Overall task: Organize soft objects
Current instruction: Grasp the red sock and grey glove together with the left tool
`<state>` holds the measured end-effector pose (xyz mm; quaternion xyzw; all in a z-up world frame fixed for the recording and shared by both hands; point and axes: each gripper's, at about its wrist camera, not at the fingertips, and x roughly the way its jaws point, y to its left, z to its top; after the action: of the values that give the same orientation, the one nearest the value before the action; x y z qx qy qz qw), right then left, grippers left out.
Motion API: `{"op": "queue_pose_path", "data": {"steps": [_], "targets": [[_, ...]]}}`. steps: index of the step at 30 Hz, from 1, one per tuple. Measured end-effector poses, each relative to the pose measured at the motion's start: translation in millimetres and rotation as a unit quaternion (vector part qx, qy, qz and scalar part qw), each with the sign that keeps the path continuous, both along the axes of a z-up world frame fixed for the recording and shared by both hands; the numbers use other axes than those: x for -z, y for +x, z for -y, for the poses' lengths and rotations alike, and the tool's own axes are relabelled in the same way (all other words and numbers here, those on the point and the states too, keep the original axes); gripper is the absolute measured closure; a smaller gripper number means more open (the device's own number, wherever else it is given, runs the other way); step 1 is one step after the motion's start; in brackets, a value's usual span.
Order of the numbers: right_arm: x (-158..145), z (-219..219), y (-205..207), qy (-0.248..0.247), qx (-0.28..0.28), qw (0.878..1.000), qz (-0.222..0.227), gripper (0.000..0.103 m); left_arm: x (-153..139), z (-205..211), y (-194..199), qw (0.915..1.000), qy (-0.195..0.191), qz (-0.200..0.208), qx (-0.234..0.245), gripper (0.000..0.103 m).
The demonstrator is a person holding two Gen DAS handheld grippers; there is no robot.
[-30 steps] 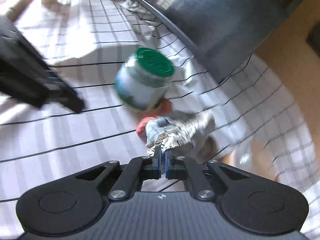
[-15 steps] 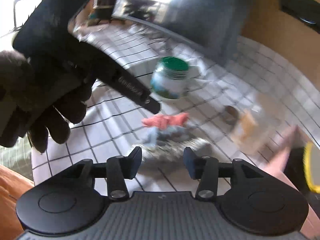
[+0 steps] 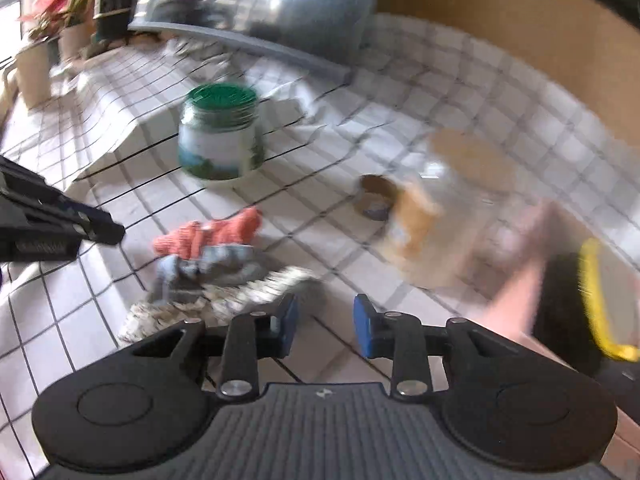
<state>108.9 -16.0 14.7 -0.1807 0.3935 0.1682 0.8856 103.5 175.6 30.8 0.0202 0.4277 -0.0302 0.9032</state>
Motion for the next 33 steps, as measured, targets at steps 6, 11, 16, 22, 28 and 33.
{"op": "queue_pose_path", "data": {"steps": [6,11,16,22,28,33], "targets": [[10,-36,-20,0.048,-0.094,0.993,-0.050,0.074,-9,-36,-5,0.9883,-0.147,-0.024,-0.032,0.086],[2,-21,-38,0.047,-0.098,0.993,-0.041,0.073,-15,-7,-7,0.9911,-0.132,-0.009,-0.013,0.086],[0,22,-43,0.025,-0.035,0.999,-0.008,0.064,-3,33,-1,0.9996,-0.012,-0.005,-0.025,0.085],[14,65,-35,0.047,0.042,0.998,-0.017,0.049,6,42,10,0.9978,-0.056,-0.025,-0.028,0.058],[19,79,-37,0.075,0.064,0.995,-0.007,0.034,9,57,2,0.9996,-0.025,-0.008,0.010,0.045],[24,83,-45,0.086,0.066,0.994,0.019,0.030,2,49,-12,0.9985,0.038,0.027,-0.029,0.049]]}}
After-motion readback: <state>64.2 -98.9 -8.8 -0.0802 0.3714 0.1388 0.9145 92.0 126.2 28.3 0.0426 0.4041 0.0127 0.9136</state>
